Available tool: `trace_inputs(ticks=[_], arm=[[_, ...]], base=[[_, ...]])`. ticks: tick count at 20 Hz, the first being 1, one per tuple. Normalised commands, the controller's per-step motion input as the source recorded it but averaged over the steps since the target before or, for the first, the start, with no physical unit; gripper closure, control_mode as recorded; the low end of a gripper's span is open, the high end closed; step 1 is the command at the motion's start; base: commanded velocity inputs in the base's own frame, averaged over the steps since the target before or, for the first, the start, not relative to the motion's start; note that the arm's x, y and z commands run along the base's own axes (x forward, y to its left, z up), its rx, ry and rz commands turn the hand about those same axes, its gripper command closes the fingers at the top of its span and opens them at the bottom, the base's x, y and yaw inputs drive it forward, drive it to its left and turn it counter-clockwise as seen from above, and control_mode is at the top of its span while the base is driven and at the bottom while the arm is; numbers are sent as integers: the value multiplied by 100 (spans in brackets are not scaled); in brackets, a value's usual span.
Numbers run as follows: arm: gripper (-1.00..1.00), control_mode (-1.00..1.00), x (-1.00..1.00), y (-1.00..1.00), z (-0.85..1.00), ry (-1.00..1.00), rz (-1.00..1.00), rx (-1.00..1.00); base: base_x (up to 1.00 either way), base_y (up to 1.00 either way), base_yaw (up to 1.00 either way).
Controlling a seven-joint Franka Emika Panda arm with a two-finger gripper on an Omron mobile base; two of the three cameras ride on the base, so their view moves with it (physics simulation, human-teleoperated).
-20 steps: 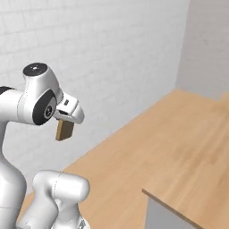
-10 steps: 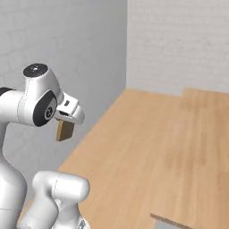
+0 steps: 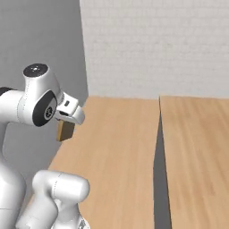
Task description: Start the toaster. Once the lever pops up, take the bread to the plate on the dining counter.
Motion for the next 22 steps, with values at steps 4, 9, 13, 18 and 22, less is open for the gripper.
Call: trace_inputs(ticks=[4,9,13,18,22], arm=[[100,100,0,0,0,0,0,0],[100,100,0,0,0,0,0,0],[100,100,0,0,0,0,0,0],[100,100,0,0,0,0,0,0],[100,100,0,0,0,0,0,0]], base=[[100,45,-39],[100,43,-35],[100,45,-33],[100,48,-33],[100,47,-33]])
